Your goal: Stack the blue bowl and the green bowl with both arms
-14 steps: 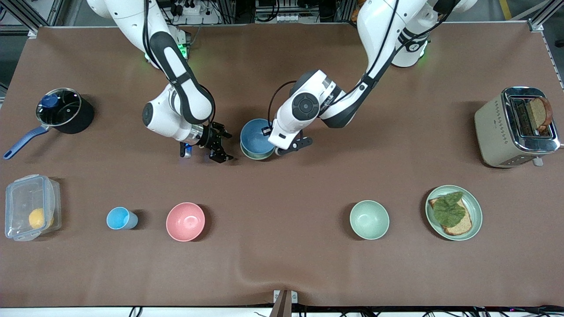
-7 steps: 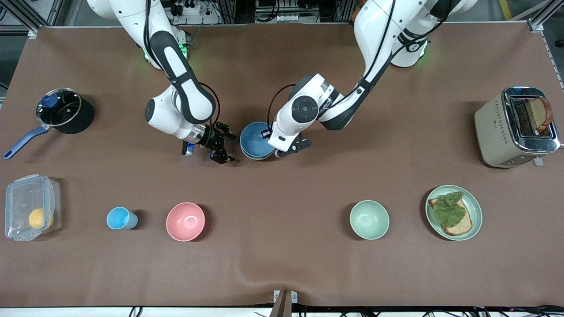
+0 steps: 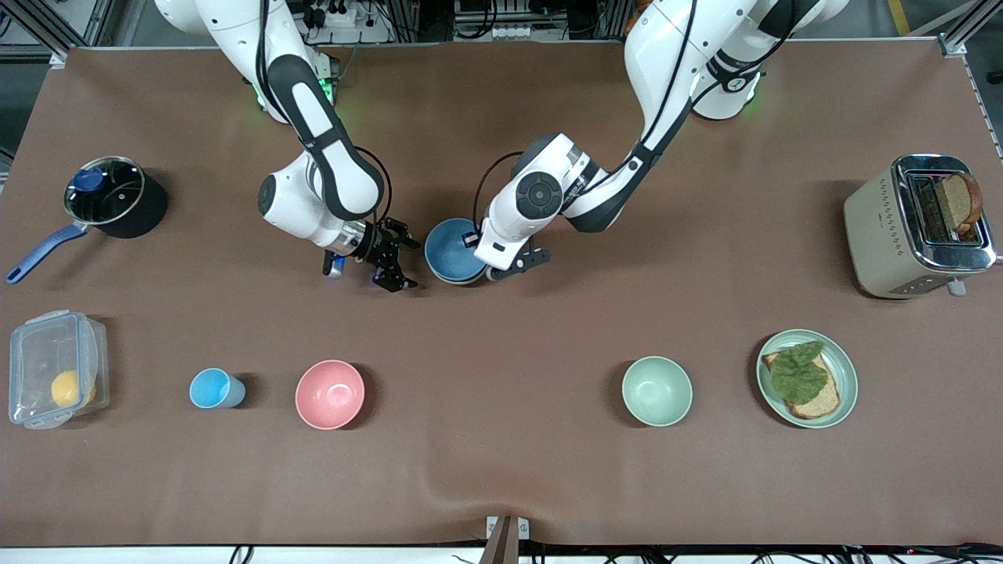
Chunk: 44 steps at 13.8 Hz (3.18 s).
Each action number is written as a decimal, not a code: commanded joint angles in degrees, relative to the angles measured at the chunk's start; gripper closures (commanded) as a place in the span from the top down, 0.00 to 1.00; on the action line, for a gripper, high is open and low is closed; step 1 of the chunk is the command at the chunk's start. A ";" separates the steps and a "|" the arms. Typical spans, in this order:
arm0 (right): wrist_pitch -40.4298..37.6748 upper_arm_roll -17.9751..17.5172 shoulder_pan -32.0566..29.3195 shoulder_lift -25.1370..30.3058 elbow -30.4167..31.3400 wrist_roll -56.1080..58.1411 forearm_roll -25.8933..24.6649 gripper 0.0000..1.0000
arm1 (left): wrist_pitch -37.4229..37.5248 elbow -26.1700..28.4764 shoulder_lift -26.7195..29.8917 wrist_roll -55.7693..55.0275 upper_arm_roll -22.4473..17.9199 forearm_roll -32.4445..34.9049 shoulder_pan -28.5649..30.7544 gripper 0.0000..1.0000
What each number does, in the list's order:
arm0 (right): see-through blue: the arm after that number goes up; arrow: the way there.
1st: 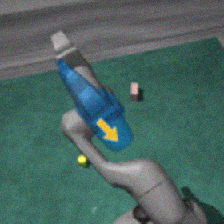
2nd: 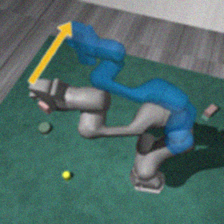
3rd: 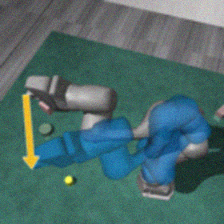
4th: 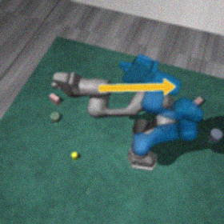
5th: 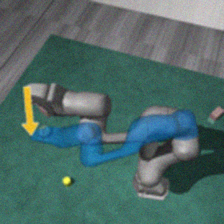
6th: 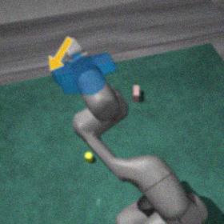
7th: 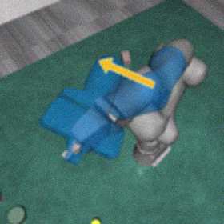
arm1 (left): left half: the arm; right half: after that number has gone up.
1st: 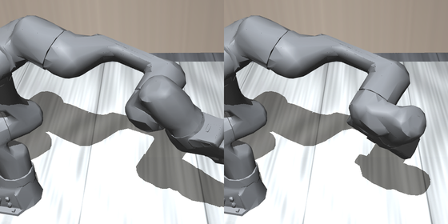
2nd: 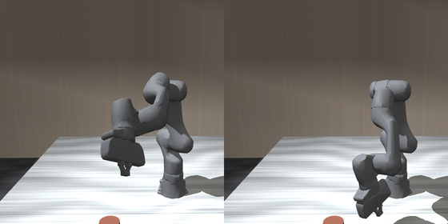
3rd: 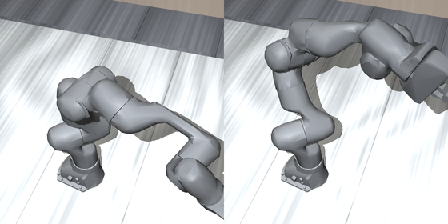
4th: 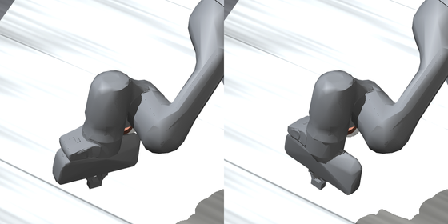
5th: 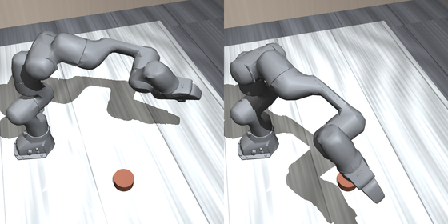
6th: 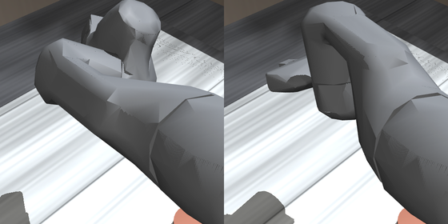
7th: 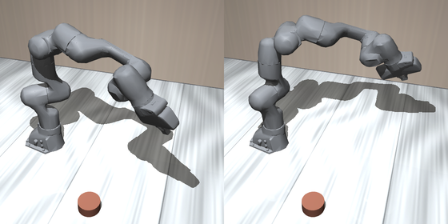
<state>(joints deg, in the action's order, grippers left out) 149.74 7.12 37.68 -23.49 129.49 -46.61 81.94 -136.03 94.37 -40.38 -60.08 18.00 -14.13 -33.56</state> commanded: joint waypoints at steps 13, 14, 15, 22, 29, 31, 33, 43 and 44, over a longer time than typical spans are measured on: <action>1.17 0.26 0.38 0.37 1.02 4.07 -2.02 1.00 | -0.12 -4.99 2.14 -5.22 -0.86 0.51 -0.99 1.00; 1.00 0.35 -0.14 0.55 1.63 4.34 -5.26 1.00 | 0.76 -4.90 3.46 -5.14 -1.04 0.60 -0.72 1.00; 0.56 0.96 -0.76 0.64 1.64 4.34 -8.69 1.00 | 2.59 -5.07 4.95 -4.96 -2.35 1.20 -0.02 1.00; -29.65 18.43 -0.50 2.84 -2.13 3.46 -39.79 1.00 | 13.84 -5.34 14.79 -4.26 -3.59 10.17 11.04 1.00; -48.05 28.65 -1.37 2.66 -13.74 4.77 -68.82 1.00 | 31.25 -5.25 27.37 8.39 -3.59 10.97 27.21 1.00; -48.75 28.65 -2.16 3.10 -15.32 9.23 -73.74 1.00 | 33.36 -5.25 29.21 8.75 -3.59 13.50 28.72 1.00; -52.95 28.13 -7.41 3.71 -18.91 16.16 -74.46 1.00 | 33.55 -5.07 29.75 9.01 -3.50 14.22 30.74 1.00; -60.95 12.16 -31.50 10.12 -34.20 39.76 -76.31 1.00 | 38.29 -0.68 36.25 24.19 -5.33 14.22 33.91 1.00; -63.23 8.65 -33.44 11.87 -36.05 38.63 -76.57 1.00 | 38.29 -0.68 36.78 27.44 -6.91 14.22 33.13 1.00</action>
<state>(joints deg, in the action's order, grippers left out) 90.08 22.95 8.48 -15.51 96.71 -6.57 7.12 -98.14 91.88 -6.30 -37.82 12.88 -1.11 -0.14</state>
